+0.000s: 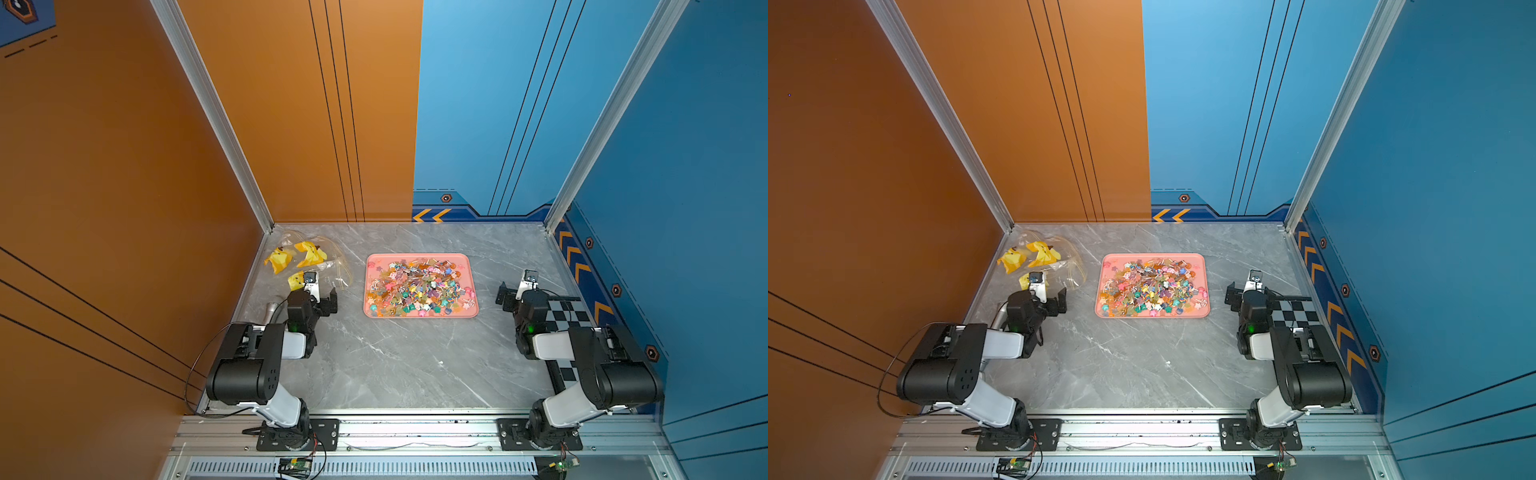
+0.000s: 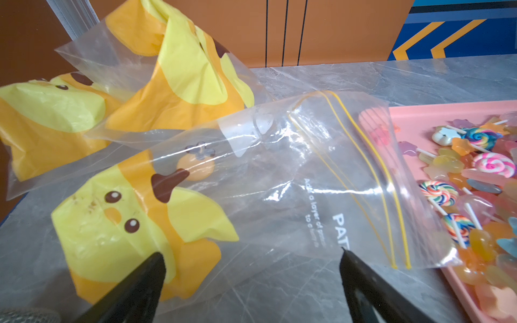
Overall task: Pour candies out of the ziploc bag
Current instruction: Reset both arms
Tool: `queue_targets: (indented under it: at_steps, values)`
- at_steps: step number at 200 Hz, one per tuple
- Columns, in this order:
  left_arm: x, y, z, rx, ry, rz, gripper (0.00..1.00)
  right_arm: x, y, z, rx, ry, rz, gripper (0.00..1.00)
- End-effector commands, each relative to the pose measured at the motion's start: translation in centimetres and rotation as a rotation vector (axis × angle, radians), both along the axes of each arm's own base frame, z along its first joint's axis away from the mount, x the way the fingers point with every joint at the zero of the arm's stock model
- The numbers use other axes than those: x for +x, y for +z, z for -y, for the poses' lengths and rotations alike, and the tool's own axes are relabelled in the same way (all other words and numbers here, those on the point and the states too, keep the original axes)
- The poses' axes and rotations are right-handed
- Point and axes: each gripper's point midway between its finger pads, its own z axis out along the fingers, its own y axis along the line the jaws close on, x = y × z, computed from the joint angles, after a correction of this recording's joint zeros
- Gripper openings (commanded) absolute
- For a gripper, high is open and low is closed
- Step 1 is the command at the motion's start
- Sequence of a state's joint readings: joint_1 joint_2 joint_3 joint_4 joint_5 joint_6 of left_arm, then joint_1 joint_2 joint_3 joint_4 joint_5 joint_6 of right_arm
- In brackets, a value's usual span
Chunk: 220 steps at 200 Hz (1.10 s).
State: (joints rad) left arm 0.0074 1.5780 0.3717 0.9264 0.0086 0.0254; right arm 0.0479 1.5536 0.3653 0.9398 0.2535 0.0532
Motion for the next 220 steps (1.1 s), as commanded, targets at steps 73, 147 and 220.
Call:
queue_targets:
  at_steps: [73, 147, 220]
  values:
    - [0.24, 0.72, -0.02, -0.013, 0.003, 0.017, 0.98, -0.07, -0.14, -0.45, 0.017, 0.016, -0.008, 1.00]
    - [0.24, 0.71, 0.00, -0.010, 0.003, 0.016, 0.98, -0.04, -0.18, -0.52, 0.019, 0.022, -0.009, 1.00]
    - [0.25, 0.74, -0.04, -0.010, 0.003, 0.017, 0.98, -0.02, -0.13, -0.56, 0.020, 0.024, -0.009, 1.00]
